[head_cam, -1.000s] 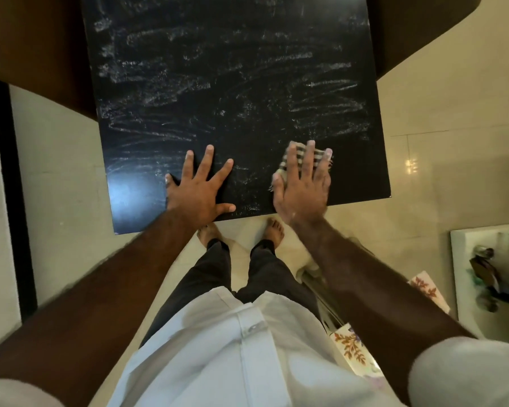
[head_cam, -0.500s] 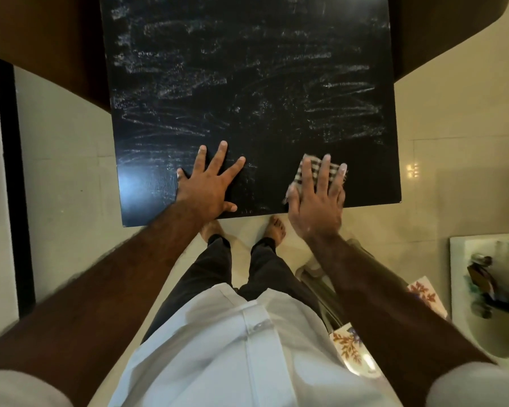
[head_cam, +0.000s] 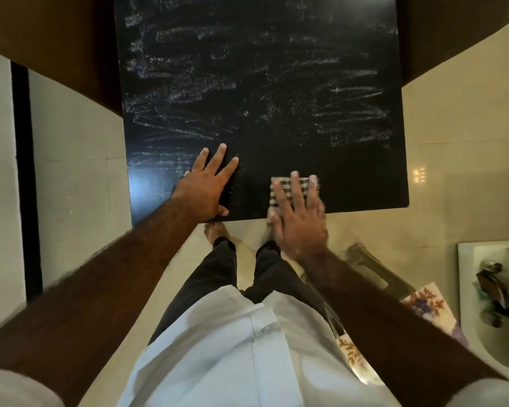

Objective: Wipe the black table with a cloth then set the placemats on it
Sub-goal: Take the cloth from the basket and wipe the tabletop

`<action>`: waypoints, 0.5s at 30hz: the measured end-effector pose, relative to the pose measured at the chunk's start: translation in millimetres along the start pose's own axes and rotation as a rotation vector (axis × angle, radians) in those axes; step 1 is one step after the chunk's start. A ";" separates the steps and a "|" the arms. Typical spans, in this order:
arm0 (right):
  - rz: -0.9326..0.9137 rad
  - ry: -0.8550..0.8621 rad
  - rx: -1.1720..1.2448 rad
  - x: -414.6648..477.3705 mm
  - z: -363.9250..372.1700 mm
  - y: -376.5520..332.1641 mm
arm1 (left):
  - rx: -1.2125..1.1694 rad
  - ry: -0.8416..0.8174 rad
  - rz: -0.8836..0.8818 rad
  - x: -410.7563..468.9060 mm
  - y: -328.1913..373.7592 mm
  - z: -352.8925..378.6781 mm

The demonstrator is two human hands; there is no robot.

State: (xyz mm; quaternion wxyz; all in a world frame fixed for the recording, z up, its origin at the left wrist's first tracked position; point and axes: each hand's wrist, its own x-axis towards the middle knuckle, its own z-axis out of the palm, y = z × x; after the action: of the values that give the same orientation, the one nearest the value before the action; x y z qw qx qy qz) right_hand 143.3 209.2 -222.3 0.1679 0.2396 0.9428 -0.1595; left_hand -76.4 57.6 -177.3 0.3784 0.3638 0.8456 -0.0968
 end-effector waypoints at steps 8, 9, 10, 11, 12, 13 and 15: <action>0.118 0.062 0.043 62.1 -9.3 -37.7 | -0.040 0.007 -0.024 1.0 3.9 -1.0; 0.054 0.047 0.035 61.5 -5.7 -48.3 | -0.042 0.012 -0.025 -0.5 4.1 -2.1; -0.004 0.028 0.027 57.6 -2.0 -58.0 | -0.045 0.020 -0.025 -1.9 4.5 -2.5; -0.046 0.002 0.018 51.5 1.0 -65.6 | -0.050 0.031 -0.023 -2.9 5.0 -2.7; -0.076 -0.031 0.009 45.5 3.4 -71.2 | -0.055 0.042 -0.019 -3.8 5.4 -3.0; -0.102 -0.066 0.008 40.1 4.4 -74.7 | -0.059 0.048 -0.019 -4.3 5.5 -3.5; -0.164 -0.114 0.022 33.5 1.0 -74.2 | -0.072 0.044 -0.014 -4.7 2.9 -3.6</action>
State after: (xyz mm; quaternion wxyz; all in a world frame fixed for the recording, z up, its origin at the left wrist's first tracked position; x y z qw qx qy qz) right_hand 78.2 160.3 -220.0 0.2052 0.1542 0.9463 -0.1965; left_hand -74.3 58.7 -171.2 0.3720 0.3462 0.8591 -0.0608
